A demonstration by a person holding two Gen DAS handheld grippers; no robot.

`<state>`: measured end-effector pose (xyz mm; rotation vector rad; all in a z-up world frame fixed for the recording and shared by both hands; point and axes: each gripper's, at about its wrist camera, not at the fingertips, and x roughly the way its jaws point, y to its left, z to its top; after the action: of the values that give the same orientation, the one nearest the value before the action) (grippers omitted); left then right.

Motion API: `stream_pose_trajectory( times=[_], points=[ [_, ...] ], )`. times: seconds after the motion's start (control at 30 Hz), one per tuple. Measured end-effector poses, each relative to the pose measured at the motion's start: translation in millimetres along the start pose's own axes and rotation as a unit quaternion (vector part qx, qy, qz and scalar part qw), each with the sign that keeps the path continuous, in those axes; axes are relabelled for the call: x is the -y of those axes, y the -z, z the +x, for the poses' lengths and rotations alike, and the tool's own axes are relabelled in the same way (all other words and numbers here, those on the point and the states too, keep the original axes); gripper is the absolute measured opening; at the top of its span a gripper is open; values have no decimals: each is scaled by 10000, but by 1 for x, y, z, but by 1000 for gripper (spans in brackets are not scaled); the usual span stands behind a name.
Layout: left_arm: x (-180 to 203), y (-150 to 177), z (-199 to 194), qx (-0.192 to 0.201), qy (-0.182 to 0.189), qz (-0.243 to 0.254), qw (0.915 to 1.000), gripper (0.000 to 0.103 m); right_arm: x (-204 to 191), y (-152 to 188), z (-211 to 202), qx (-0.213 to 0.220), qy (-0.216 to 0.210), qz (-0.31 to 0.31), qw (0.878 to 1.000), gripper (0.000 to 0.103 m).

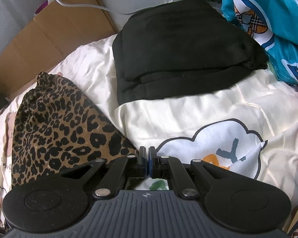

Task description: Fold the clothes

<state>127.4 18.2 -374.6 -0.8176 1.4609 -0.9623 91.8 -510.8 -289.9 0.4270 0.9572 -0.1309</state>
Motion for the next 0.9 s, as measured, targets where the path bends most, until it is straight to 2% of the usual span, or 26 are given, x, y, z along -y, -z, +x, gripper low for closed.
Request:
stream_pose_trajectory(
  times=[0.13, 0.2, 0.23, 0.27, 0.3, 0.33, 0.5, 0.73, 0.9],
  points=[
    [-9, 2, -6, 157, -124, -113, 9997, 36, 4, -2, 0, 1, -81, 165, 9998, 4],
    [-14, 4, -8, 161, -214, -124, 9996, 35, 9, -3, 0, -1, -145, 336, 9993, 9],
    [-14, 5, -7, 159, -253, -109, 9995, 35, 12, -3, 0, 1, -198, 443, 9988, 20],
    [-15, 5, -6, 157, -291, -93, 9994, 35, 15, -4, 0, 2, -250, 551, 9982, 37],
    [-15, 5, -6, 164, -319, -84, 9993, 35, 18, -4, 0, -3, -309, 646, 9974, 46],
    [-15, 5, -6, 163, -339, -82, 9993, 35, 20, -5, 0, -32, -401, 687, 9968, 49],
    [-19, 5, -8, 161, -406, -80, 9990, 33, 22, -6, 4, -195, -596, 798, 9948, 49],
    [-15, 4, -6, 151, -450, -60, 9989, 32, 26, -6, -2, -15, -922, 1039, 9903, 50],
    [-14, 4, -6, 158, -471, -71, 9987, 30, 15, -3, 10, -390, -675, 616, 9951, 50]
  ],
)
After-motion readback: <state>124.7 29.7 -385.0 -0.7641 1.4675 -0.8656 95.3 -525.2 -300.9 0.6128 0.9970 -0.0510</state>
